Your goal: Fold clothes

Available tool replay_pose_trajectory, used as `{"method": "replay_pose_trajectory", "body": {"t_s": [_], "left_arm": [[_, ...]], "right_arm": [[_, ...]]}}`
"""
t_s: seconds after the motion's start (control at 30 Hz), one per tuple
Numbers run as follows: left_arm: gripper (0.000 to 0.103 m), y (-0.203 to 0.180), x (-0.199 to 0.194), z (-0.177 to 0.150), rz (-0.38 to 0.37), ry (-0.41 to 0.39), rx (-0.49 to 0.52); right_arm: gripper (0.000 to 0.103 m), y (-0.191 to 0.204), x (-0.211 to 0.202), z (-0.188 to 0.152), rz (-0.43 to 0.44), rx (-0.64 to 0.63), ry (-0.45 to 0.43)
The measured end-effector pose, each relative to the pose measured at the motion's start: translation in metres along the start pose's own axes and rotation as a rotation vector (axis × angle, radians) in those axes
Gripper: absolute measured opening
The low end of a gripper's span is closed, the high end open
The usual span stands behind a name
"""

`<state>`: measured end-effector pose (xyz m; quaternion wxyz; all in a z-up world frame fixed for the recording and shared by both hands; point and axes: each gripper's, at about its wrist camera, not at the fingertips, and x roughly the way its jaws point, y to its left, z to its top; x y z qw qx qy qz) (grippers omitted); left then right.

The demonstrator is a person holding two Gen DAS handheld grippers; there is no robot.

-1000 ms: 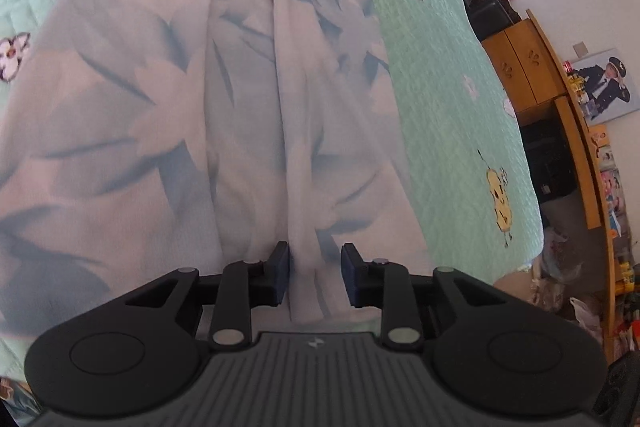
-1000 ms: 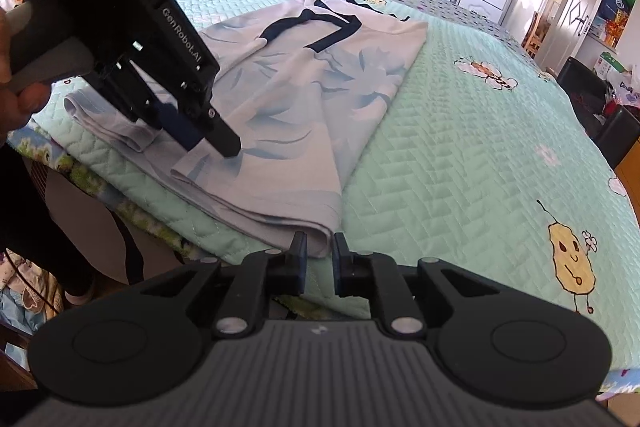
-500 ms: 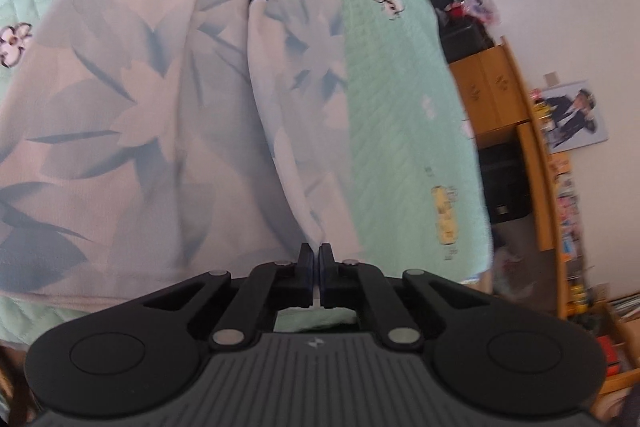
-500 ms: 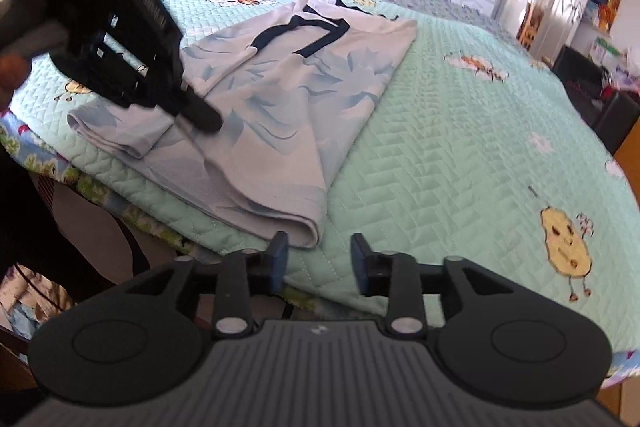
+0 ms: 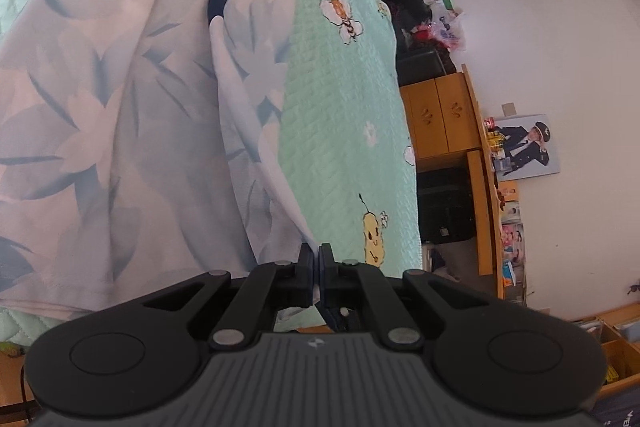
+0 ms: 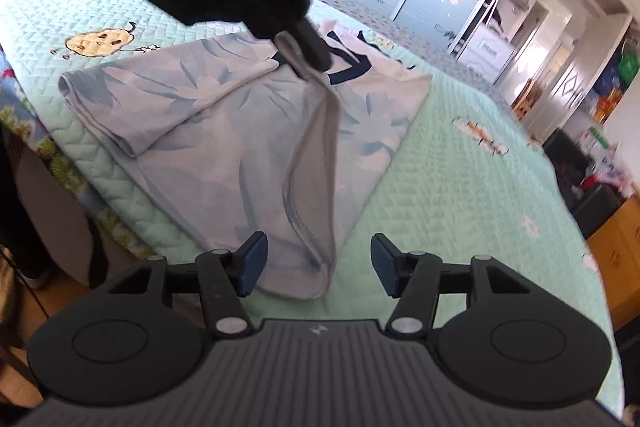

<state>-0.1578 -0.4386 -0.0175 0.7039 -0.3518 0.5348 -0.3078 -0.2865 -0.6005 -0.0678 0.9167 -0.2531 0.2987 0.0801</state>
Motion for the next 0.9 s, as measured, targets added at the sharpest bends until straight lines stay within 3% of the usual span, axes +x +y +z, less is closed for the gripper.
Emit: {"method": "replay_pose_trajectory", "body": {"t_s": [0.03, 0.1, 0.13, 0.17, 0.5, 0.77, 0.9], "left_arm": [[0.001, 0.000, 0.000, -0.001, 0.004, 0.004, -0.001], [0.001, 0.003, -0.001, -0.003, 0.012, 0.011, -0.005], [0.001, 0.006, -0.001, -0.005, 0.018, 0.015, -0.009], [0.001, 0.009, -0.001, -0.006, 0.027, 0.019, -0.016], [0.001, 0.038, 0.008, -0.014, 0.102, 0.064, -0.031], [0.002, 0.063, 0.015, -0.019, 0.230, 0.077, 0.013], [0.002, 0.066, 0.017, -0.020, 0.245, 0.077, 0.067]], "right_arm": [[0.056, 0.001, 0.001, 0.001, -0.013, -0.010, -0.004], [0.032, 0.001, 0.000, 0.003, -0.055, -0.009, -0.014], [0.009, 0.002, -0.001, 0.002, -0.068, -0.015, -0.012], [0.005, 0.003, -0.002, 0.001, -0.080, -0.021, -0.010], [0.002, 0.012, -0.015, -0.010, -0.205, -0.081, 0.011], [0.002, 0.027, -0.005, -0.012, -0.178, -0.152, 0.092], [0.003, 0.021, -0.005, -0.013, -0.115, -0.136, 0.129]]}}
